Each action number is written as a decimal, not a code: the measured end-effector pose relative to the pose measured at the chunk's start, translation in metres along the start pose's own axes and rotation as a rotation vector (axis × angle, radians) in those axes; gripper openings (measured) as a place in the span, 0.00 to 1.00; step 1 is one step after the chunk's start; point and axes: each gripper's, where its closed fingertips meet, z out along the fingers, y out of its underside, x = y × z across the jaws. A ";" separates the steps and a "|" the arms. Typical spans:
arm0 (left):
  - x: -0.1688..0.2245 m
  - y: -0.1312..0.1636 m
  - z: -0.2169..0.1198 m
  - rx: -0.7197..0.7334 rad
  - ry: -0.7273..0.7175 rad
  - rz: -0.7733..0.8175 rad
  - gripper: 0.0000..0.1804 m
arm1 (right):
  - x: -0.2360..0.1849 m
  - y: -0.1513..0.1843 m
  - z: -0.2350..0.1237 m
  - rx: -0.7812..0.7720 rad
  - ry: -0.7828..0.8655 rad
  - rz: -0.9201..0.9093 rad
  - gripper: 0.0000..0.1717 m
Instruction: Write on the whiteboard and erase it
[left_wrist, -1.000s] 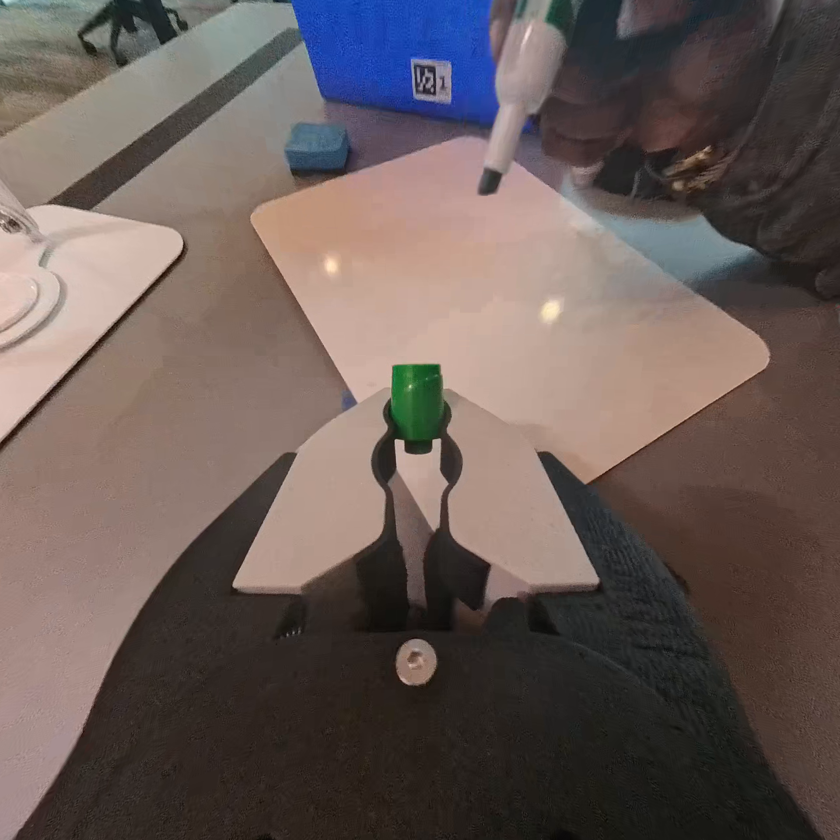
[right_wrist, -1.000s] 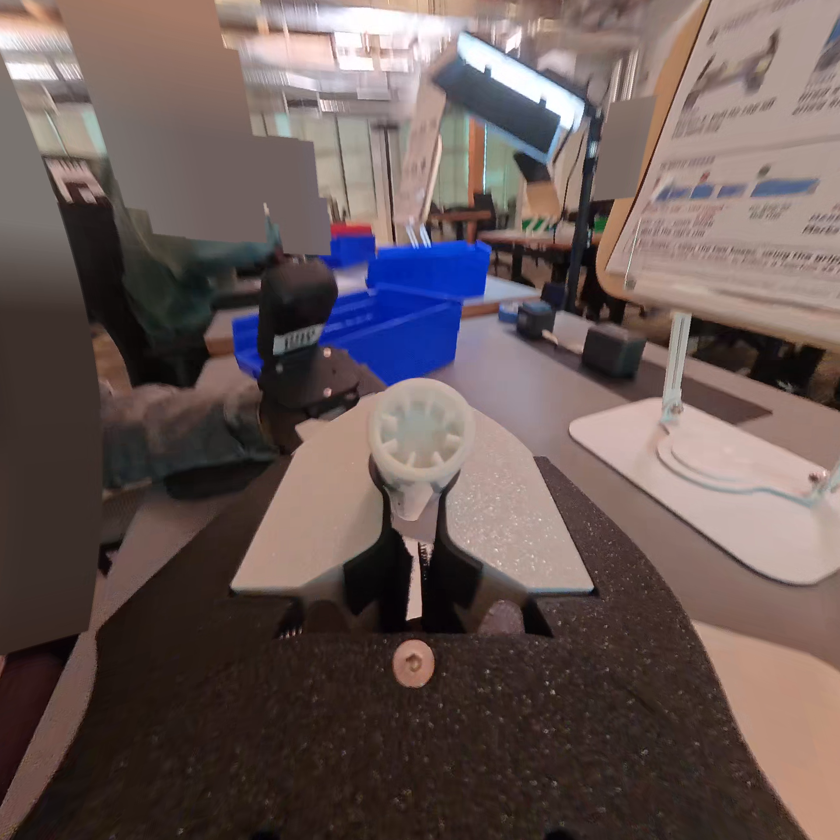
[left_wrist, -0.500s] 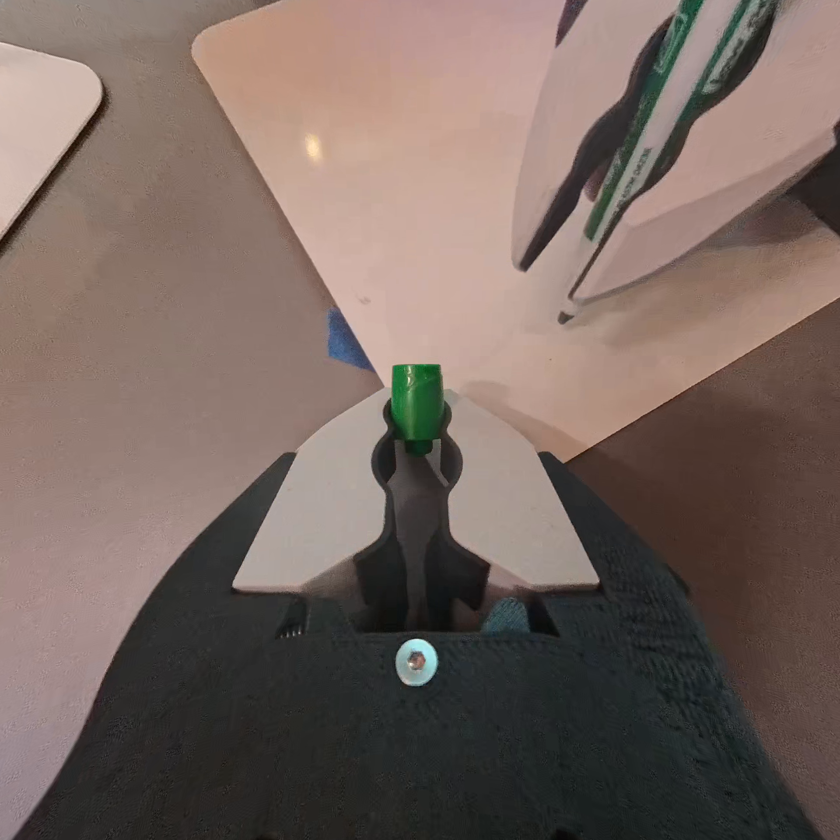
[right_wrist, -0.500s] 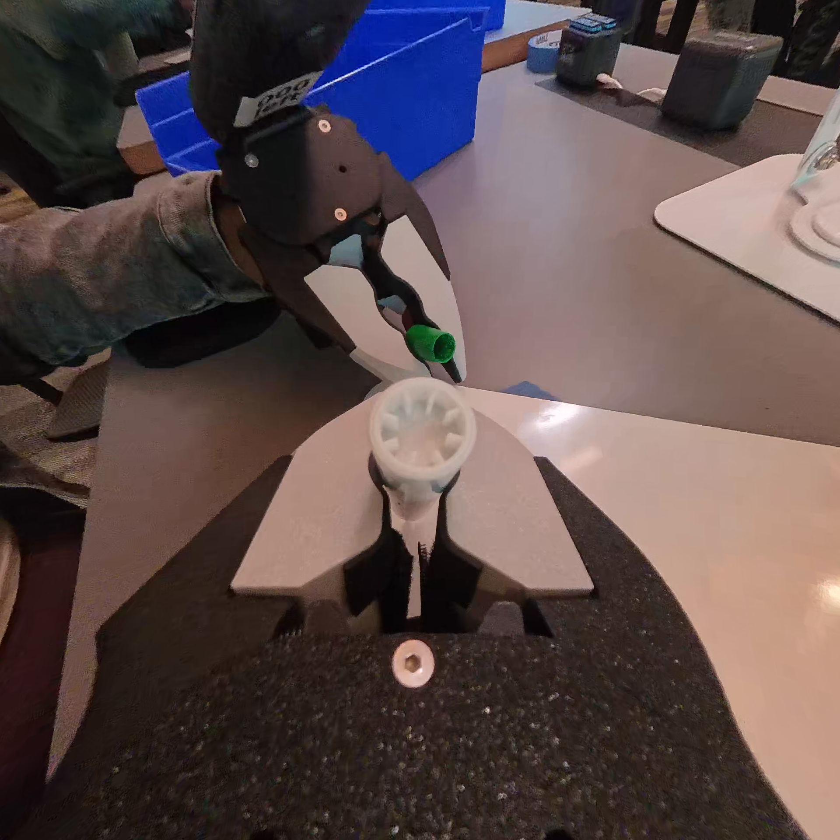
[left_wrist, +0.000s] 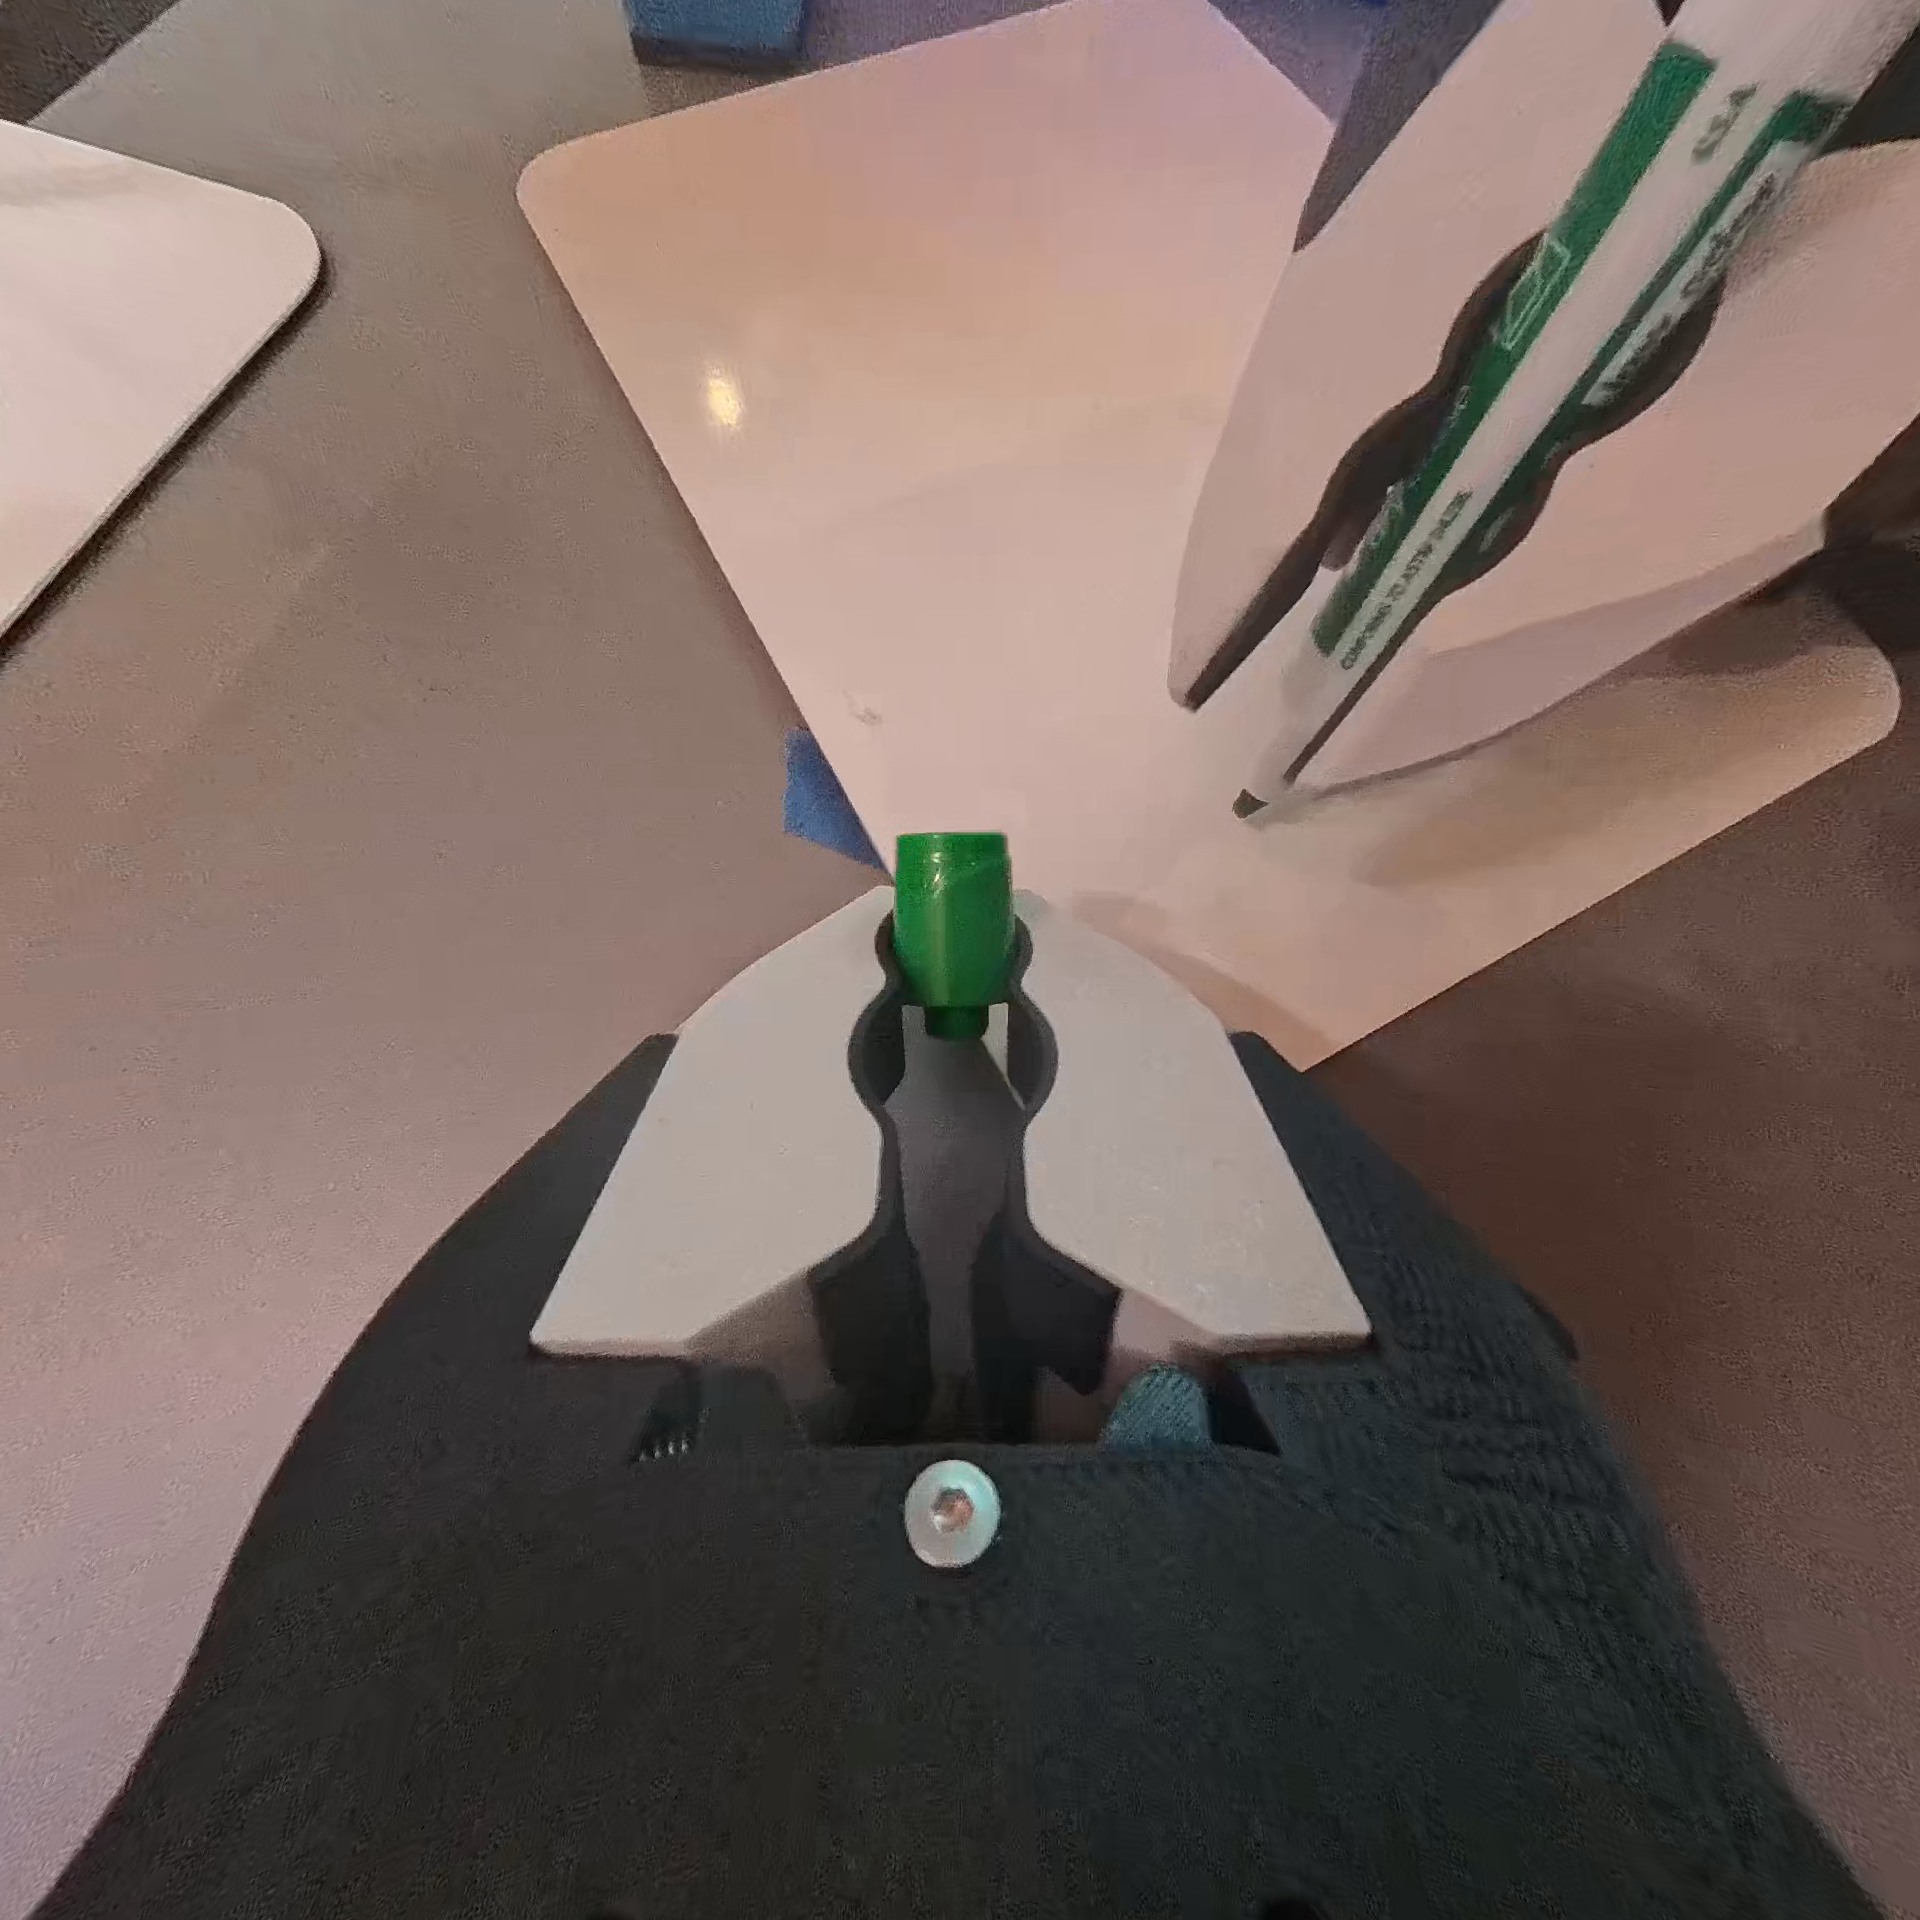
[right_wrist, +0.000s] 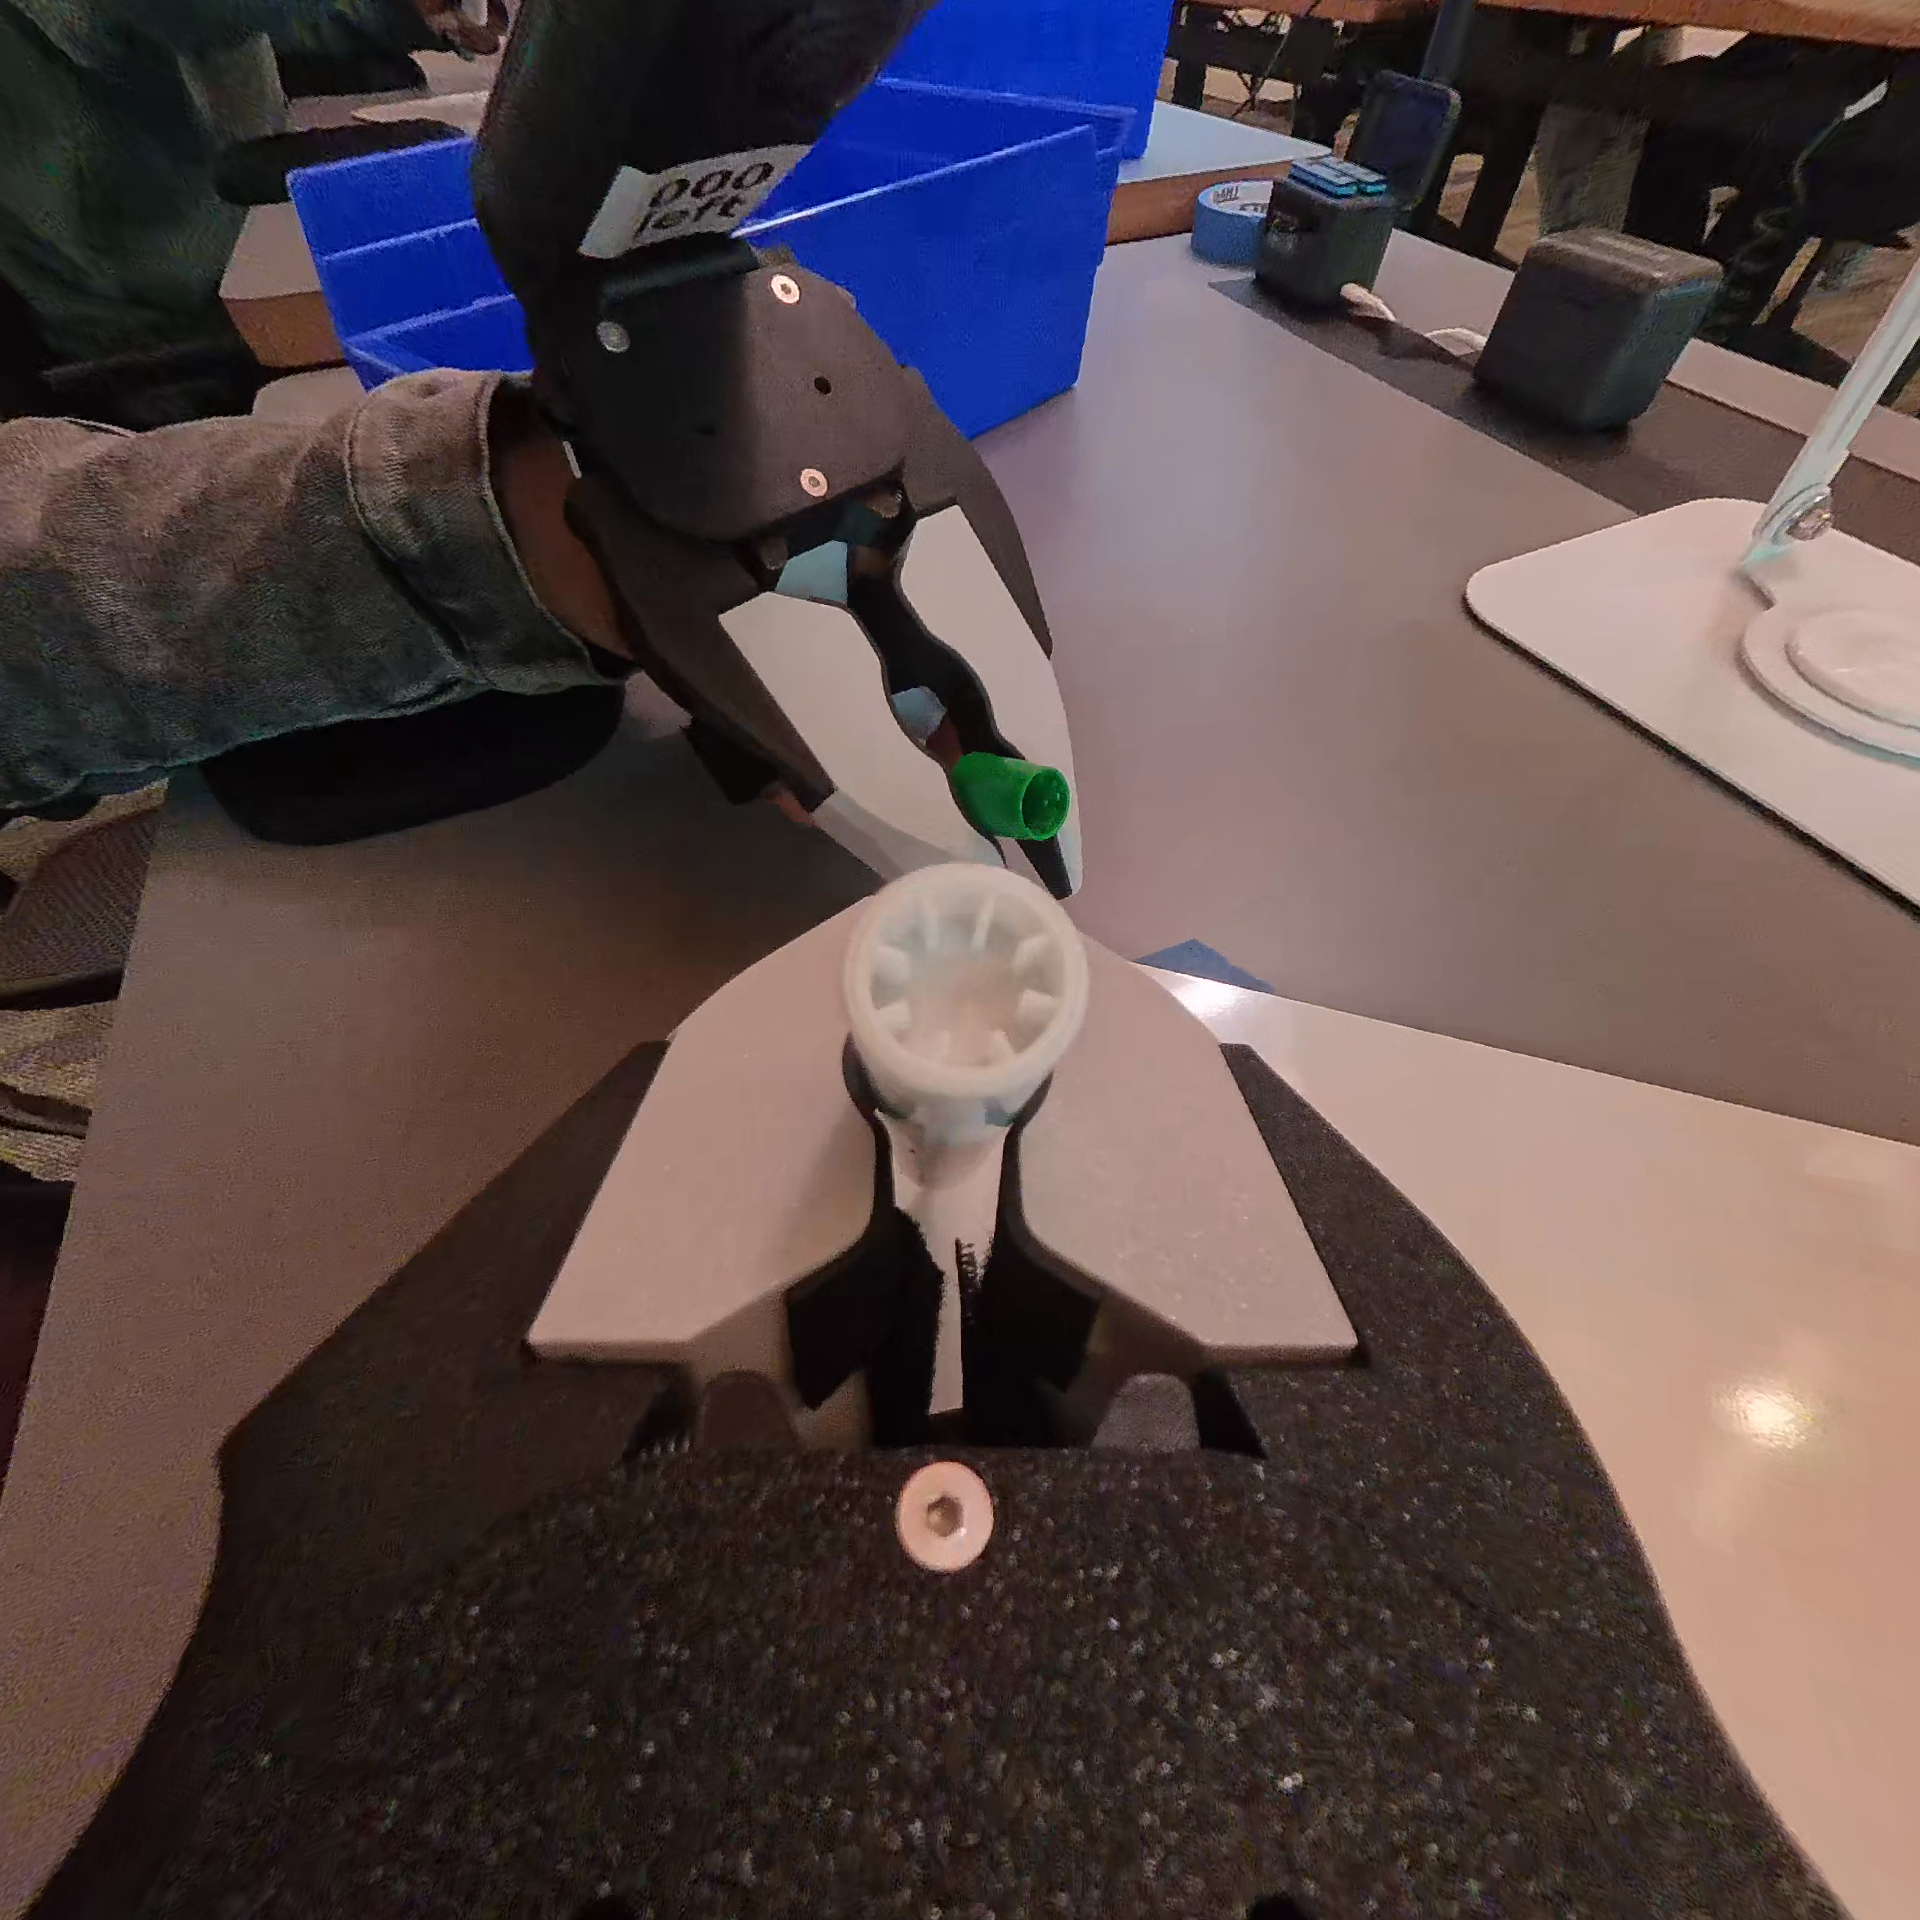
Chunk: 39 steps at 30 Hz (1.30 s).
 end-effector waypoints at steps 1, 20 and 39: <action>0.001 0.000 0.000 -0.002 0.008 -0.001 0.08 | 0.000 -0.001 -0.001 0.010 -0.005 0.006 0.10; 0.013 0.009 0.006 -0.050 0.085 0.024 0.08 | -0.003 0.001 -0.008 0.060 -0.066 -0.014 0.10; 0.013 0.012 0.008 -0.060 0.089 0.019 0.08 | -0.005 -0.002 -0.004 0.065 -0.119 -0.016 0.10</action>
